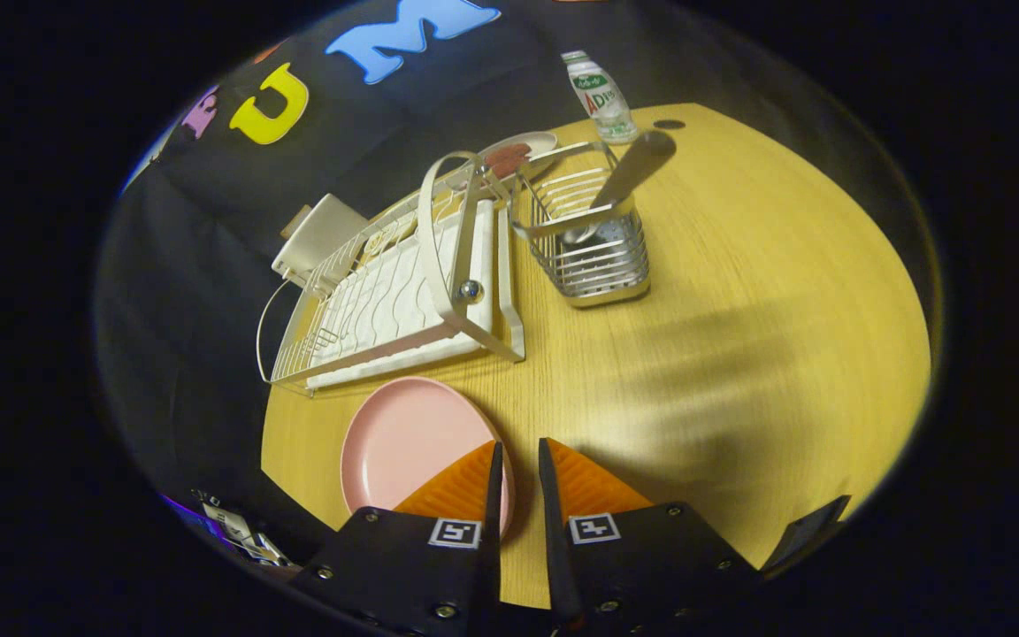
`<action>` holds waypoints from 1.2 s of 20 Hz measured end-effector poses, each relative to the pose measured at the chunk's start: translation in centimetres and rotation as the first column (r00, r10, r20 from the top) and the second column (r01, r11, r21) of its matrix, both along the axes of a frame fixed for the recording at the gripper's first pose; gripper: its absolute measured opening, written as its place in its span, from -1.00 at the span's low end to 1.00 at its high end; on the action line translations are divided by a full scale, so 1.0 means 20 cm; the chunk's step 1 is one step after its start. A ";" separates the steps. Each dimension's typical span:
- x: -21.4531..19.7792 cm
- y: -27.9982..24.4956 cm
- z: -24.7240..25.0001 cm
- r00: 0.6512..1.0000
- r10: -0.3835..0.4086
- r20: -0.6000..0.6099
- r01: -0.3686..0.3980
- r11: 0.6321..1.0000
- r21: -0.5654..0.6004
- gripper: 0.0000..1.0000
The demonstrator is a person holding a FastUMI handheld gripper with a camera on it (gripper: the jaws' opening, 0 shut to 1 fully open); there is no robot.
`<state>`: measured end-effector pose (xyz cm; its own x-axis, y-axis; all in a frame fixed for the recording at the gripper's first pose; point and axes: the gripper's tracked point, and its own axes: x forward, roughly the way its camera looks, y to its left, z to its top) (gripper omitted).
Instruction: Take the plate from the dish rack, then take the spoon from the basket and place it into the plate.
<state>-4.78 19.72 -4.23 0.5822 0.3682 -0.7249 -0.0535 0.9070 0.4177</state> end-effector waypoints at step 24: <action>0.27 -0.51 0.53 0.672 -0.054 0.739 0.258 0.952 -0.165 -0.24</action>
